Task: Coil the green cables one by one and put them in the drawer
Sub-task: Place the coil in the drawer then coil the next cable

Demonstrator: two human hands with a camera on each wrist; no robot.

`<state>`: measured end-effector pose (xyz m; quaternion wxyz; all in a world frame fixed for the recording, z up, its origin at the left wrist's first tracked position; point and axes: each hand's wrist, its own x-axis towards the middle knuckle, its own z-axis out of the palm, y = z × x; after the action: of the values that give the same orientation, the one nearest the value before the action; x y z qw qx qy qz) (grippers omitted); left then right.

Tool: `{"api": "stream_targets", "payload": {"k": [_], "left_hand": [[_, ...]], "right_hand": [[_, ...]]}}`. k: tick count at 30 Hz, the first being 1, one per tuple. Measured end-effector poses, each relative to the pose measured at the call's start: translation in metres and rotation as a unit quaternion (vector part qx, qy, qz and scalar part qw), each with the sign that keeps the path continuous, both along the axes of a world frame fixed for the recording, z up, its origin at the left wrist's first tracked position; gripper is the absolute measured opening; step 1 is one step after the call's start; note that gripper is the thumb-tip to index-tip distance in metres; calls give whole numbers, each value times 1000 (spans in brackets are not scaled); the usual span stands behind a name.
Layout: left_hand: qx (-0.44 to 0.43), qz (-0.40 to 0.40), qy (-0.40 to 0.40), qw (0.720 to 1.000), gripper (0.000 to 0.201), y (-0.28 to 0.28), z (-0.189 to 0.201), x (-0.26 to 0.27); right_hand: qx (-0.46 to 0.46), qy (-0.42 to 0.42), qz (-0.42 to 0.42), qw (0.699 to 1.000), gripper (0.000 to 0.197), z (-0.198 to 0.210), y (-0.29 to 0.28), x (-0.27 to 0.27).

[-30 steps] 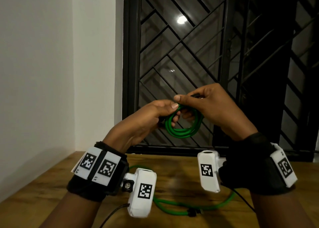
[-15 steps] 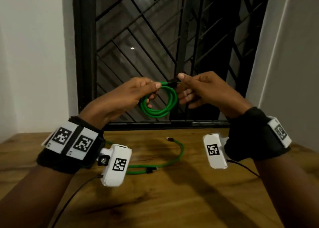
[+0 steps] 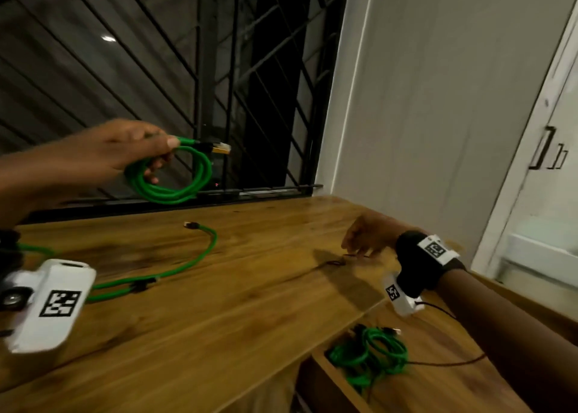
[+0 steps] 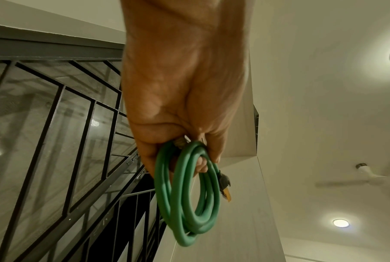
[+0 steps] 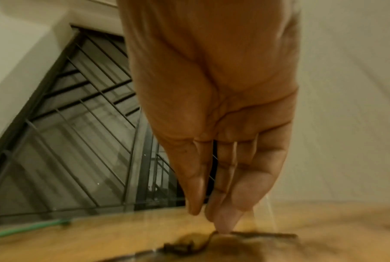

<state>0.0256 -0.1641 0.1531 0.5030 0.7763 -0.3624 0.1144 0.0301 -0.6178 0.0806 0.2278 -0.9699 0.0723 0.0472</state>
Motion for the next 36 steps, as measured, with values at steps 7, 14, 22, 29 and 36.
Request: {"api": "stream_targets", "payload": {"k": [7,14,22,29,36], "left_hand": [[27,17,-4,999,72,4,-6,8],[26,13,-12,1000,75,8,-1,2],[28,8,-54,998,68,11,6,-8],[-41,68,-79,994,45,19,12,-10],[-148,143,-79,975,20,67,41,-28]], "right_hand": [[-66,-4,-13,998,17,-43,-7,13],[-126,-25,-7,992,12,-43,5,24],[-48,-112,2,993,7,-11,19,13],[59,-248,111,961,14,64,125,-3],[157,-354,294,874,8,134,238,-29]]}}
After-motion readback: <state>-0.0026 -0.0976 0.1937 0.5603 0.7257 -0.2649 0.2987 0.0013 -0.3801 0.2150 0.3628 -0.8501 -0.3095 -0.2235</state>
